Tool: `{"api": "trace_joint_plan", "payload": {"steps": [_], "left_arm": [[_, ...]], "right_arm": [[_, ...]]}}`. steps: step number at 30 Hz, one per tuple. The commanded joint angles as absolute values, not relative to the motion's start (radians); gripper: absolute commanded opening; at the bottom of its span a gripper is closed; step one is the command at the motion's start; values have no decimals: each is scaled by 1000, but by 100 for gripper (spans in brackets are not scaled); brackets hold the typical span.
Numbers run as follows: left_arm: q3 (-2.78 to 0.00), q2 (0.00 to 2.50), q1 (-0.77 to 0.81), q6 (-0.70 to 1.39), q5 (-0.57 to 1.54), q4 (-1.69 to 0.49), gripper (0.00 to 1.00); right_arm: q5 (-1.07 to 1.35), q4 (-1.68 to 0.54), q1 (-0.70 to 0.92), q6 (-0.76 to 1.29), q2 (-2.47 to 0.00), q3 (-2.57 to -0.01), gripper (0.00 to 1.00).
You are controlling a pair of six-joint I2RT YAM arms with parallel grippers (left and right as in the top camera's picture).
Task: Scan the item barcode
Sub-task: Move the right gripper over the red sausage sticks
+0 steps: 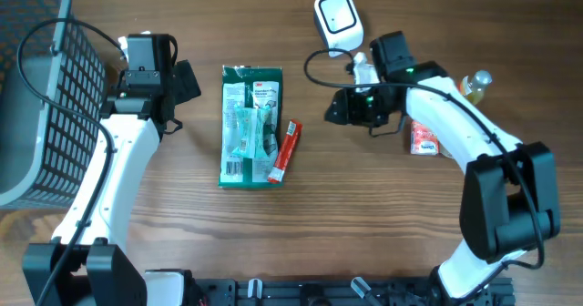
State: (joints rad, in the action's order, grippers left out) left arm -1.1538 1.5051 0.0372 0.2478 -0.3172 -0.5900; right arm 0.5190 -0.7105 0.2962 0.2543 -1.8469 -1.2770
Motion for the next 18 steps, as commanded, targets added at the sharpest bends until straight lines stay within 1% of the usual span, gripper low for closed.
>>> {"api": "trace_joint_plan", "payload": {"steps": [1, 7, 18], "left_arm": [[-1164, 1504, 32, 239, -326, -587, 100], [-1164, 1504, 32, 239, -326, -587, 100], [-1164, 1504, 32, 239, -326, -587, 100]], "right_arm": [[617, -697, 352, 271, -1846, -1274, 57], [509, -696, 423, 345, -1846, -1237, 59], [505, -700, 445, 371, -1847, -1235, 61]]}}
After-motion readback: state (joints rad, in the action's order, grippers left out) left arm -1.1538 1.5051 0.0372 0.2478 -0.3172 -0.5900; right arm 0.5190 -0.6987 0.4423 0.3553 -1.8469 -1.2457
